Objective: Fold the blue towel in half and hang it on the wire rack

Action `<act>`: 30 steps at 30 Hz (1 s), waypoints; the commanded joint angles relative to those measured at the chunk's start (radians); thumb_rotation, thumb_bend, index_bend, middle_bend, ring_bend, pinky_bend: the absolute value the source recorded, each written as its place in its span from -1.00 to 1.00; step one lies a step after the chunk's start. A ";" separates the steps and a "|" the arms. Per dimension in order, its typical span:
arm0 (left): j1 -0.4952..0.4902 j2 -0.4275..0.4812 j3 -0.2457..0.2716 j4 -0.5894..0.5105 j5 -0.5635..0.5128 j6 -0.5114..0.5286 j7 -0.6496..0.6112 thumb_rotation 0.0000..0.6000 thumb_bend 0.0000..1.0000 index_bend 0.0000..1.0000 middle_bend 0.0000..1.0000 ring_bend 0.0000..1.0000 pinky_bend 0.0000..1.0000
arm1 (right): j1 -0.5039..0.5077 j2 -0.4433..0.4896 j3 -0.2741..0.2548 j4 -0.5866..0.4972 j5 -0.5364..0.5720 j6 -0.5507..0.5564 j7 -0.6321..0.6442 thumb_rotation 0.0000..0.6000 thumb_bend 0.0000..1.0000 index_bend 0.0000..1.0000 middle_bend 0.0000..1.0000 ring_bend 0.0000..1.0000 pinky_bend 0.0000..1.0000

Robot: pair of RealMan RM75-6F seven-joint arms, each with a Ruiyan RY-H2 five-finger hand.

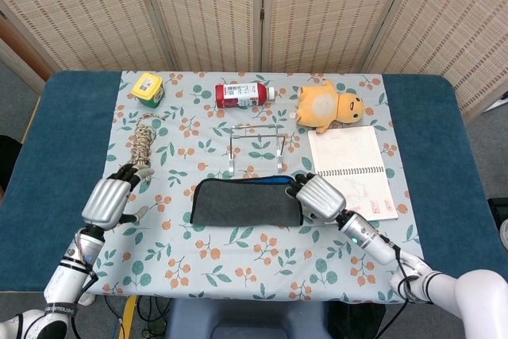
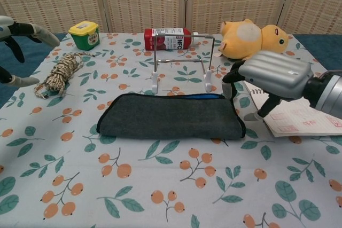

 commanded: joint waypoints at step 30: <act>0.030 -0.003 -0.015 0.006 0.001 -0.040 -0.034 1.00 -0.50 -0.58 -0.62 -0.70 -0.29 | 0.046 -0.154 -0.036 0.265 -0.009 0.004 0.070 1.00 -0.96 -0.05 -0.13 -0.41 0.05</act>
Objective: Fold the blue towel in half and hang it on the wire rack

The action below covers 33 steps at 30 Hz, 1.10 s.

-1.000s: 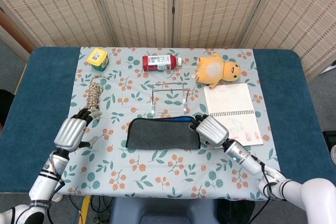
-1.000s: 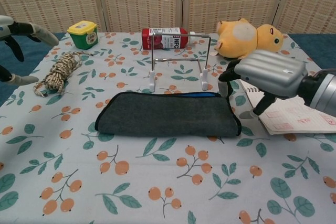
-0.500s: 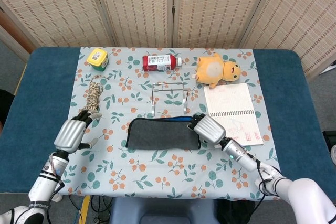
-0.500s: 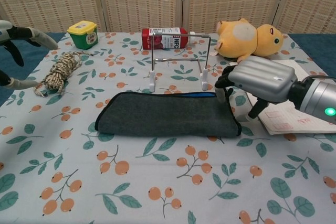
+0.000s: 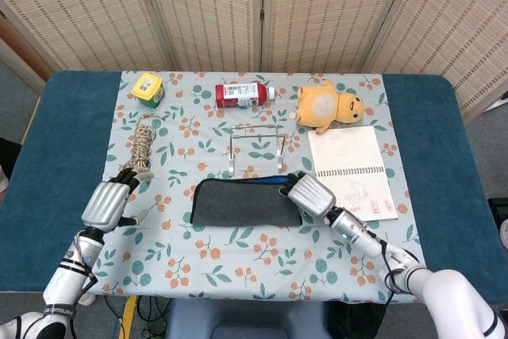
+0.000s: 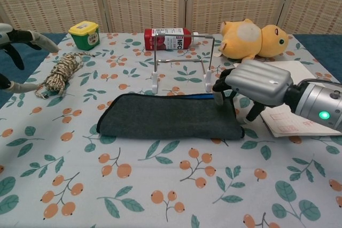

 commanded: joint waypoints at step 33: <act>0.021 -0.004 0.001 0.012 0.016 -0.016 -0.017 1.00 -0.50 -0.58 -0.65 -0.71 -0.30 | 0.018 -0.080 -0.012 0.093 0.010 0.022 0.039 1.00 -0.44 0.11 -0.08 -0.41 0.04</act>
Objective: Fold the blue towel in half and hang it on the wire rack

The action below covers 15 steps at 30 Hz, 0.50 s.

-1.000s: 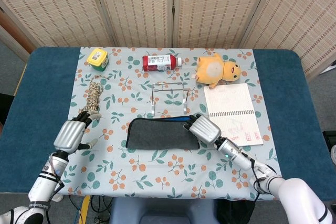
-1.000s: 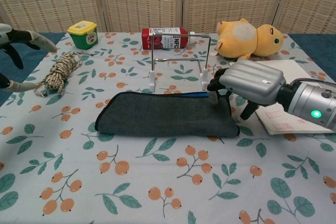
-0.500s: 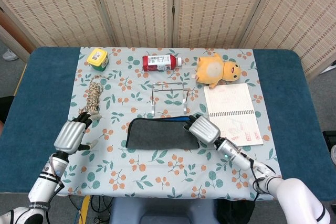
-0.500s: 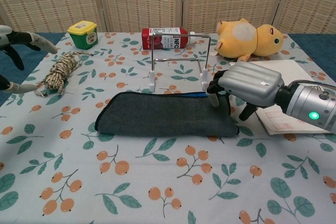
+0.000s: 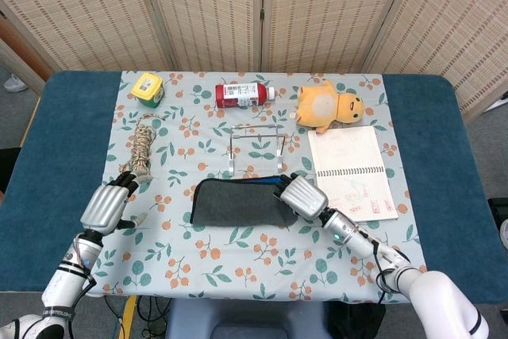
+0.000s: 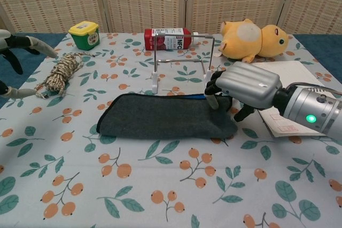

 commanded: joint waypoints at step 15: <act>0.004 0.021 -0.015 -0.005 -0.005 -0.004 -0.020 1.00 -0.50 -0.58 -0.67 -0.72 -0.30 | 0.009 0.006 0.030 -0.012 0.017 0.075 0.023 1.00 -0.14 0.51 0.09 -0.31 0.04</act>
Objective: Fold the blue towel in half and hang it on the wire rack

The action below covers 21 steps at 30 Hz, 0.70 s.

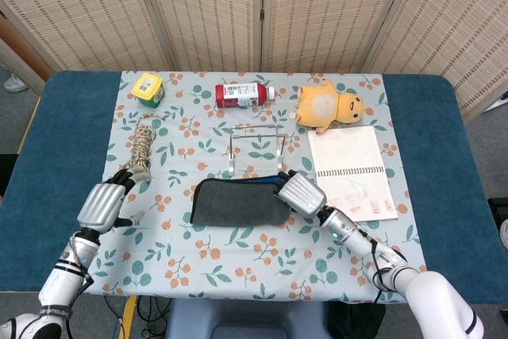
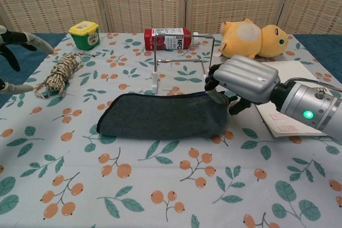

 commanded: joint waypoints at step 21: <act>0.003 0.021 -0.021 -0.013 -0.006 0.012 -0.004 1.00 -0.50 -0.58 -0.67 -0.72 -0.30 | -0.043 0.473 0.142 -0.718 0.059 0.147 -0.308 1.00 0.02 0.58 0.26 -0.03 0.04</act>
